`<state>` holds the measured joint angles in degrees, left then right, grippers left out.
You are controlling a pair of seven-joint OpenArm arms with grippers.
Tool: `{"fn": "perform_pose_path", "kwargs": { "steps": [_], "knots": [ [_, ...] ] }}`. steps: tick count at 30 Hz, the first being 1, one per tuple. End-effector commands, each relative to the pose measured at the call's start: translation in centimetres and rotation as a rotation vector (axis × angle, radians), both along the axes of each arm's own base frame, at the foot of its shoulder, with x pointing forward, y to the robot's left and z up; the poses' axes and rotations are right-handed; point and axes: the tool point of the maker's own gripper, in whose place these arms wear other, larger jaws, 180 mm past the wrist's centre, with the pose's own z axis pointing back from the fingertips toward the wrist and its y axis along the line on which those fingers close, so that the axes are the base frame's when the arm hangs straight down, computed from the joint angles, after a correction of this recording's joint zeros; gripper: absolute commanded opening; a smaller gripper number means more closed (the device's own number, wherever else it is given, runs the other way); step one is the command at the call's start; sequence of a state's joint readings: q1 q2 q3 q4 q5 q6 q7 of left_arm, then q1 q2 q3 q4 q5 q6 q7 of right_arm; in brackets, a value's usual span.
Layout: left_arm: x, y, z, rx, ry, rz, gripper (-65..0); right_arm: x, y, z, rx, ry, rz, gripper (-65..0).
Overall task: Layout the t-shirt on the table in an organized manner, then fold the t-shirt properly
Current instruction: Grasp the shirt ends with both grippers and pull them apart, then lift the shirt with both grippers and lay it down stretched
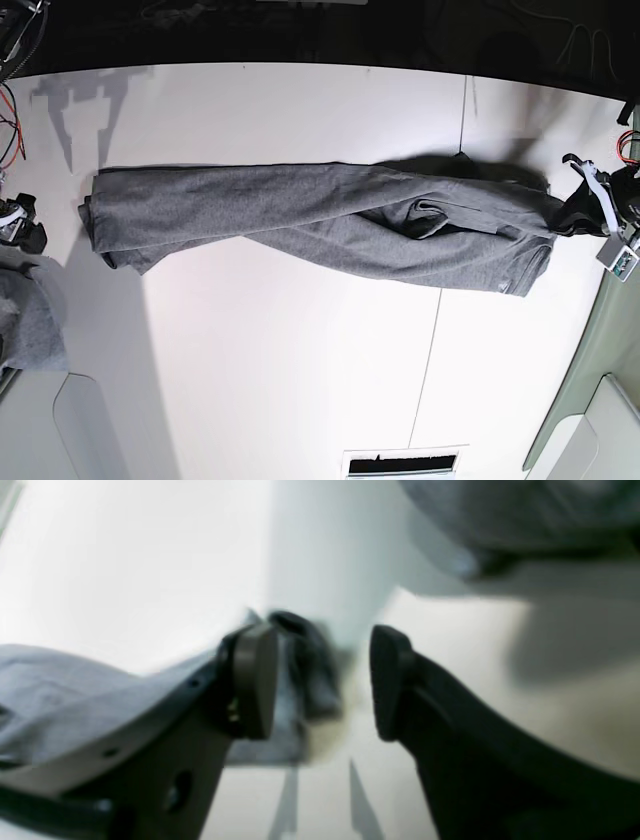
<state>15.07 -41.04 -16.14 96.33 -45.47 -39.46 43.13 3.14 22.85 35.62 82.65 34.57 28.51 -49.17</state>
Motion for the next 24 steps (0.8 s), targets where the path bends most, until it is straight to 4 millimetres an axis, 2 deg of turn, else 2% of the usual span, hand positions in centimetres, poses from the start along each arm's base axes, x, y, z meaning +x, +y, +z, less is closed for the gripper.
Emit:
{"fn": "perform_pose_path", "kwargs": {
  "steps": [1,5,9,12,19,22,24],
  "knots": [
    [0.7,0.3,1.4,0.006,-0.041,-0.013,-65.0,0.2,-1.2,0.7,-0.022,-0.017,-0.024,-35.1],
    [0.7,0.1,1.4,-0.005,-0.042,-0.012,-65.0,-2.8,-1.8,-3.3,0.0,0.09,-0.058,-35.1],
    [0.6,-0.5,1.0,-0.027,-0.042,-0.006,-65.0,-6.1,-0.9,-7.4,0.082,0.163,-0.043,-35.1],
    [0.5,-1.2,0.5,-0.055,-0.039,0.002,-65.0,-7.1,0.1,-9.3,0.139,0.188,-0.046,-35.1],
    [0.1,-1.9,-0.1,-0.08,-0.027,0.01,-65.0,-5.6,4.2,-10.5,0.171,0.178,0.037,-35.9],
    [0.0,-1.9,-0.2,-0.08,-0.025,0.01,-65.0,-4.7,5.9,-10.6,0.179,0.172,0.073,-41.8],
    [0.0,-1.9,-0.2,-0.08,-0.025,0.01,-65.0,-3.8,6.6,-10.5,0.172,0.158,0.083,-48.2]
  ]
}}
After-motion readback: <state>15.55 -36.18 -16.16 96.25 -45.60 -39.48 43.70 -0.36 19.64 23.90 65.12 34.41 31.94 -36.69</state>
